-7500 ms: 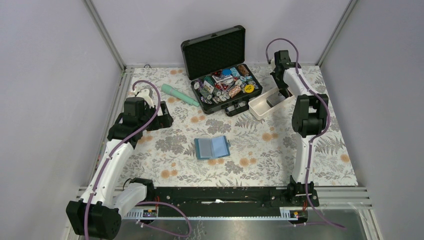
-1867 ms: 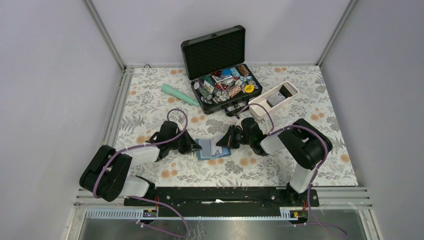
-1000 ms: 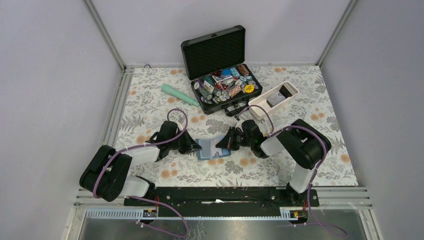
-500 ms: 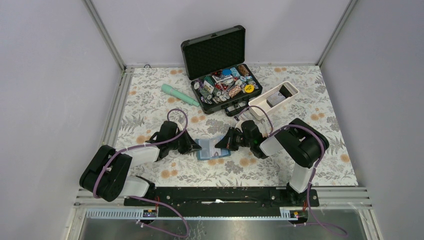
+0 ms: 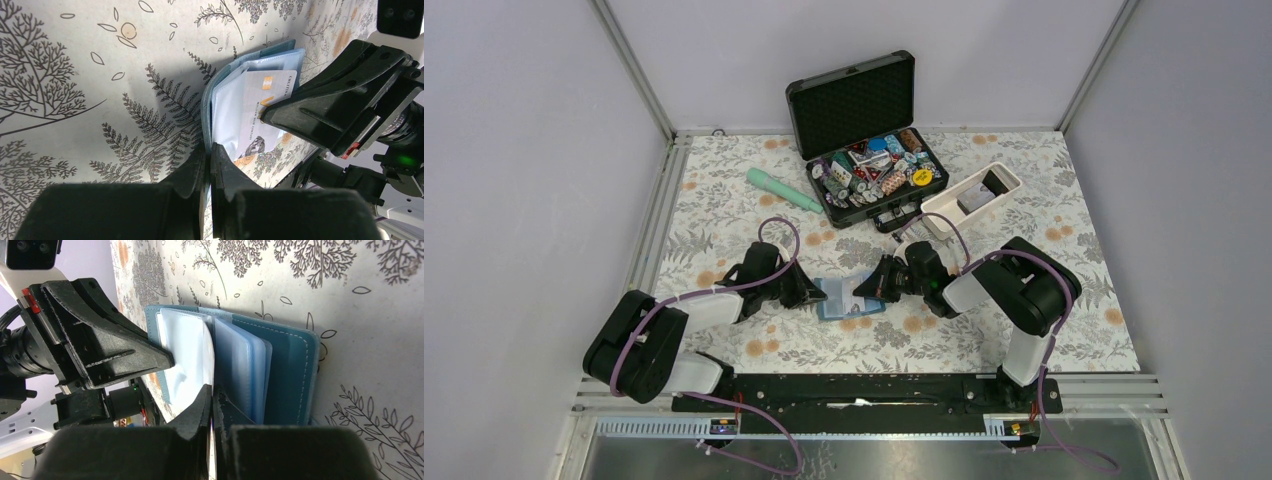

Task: Put the credit cards into the card holder
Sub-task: Insert the credit card into the card holder.

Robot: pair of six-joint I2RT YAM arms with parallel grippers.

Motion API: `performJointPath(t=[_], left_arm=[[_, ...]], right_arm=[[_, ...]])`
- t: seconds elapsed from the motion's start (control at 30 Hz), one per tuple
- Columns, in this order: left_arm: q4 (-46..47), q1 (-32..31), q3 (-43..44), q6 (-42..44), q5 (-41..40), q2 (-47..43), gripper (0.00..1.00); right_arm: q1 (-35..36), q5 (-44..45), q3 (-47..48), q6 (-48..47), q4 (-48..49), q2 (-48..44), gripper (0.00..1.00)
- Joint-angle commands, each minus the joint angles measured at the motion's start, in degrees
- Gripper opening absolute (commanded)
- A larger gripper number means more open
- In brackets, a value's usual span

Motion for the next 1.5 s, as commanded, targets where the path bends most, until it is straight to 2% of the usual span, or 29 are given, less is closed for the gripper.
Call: performJointPath(t=[0.0,0.53,0.73,0.97,1.17,1.33,1.47], left_arm=[[0.7,-0.3,0.1,0.7,1.4,-1.1,0.00],[-0.1,-0.3,0.3,1.2,1.1,-1.5,0.00],[-3.6,-0.1,1.6,3.5,-0.9,-2.0,0.00],[-9.5,0.3,3.2,6.9,-4.4,-4.3,0.25],[-10.0,0.3,3.0,7.0,-4.6,-5.0,0.34],[-9.1,0.3,2.6,6.9,-4.6,-4.8,0.32],[-8.4,0.3,2.7,6.7,-4.1,-3.9,0.24]], right_arm=[[1.6,3.6,-1.3,0.2,-4.9,0.2,0.00],[2.6,2.9,-1.2,0.9,-4.5,1.1,0.00],[2.5,3.0,-1.4,0.7,-5.2,1.0,0.00],[2.5,4.1,-1.2,-0.6,-7.5,0.1,0.00],[2.6,3.4,-0.5,-1.6,-8.2,0.6,0.00],[2.5,1.9,0.8,-2.2,-8.4,2.2,0.00],[2.5,-0.1,2.2,-3.7,-9.4,3.2,0.00]])
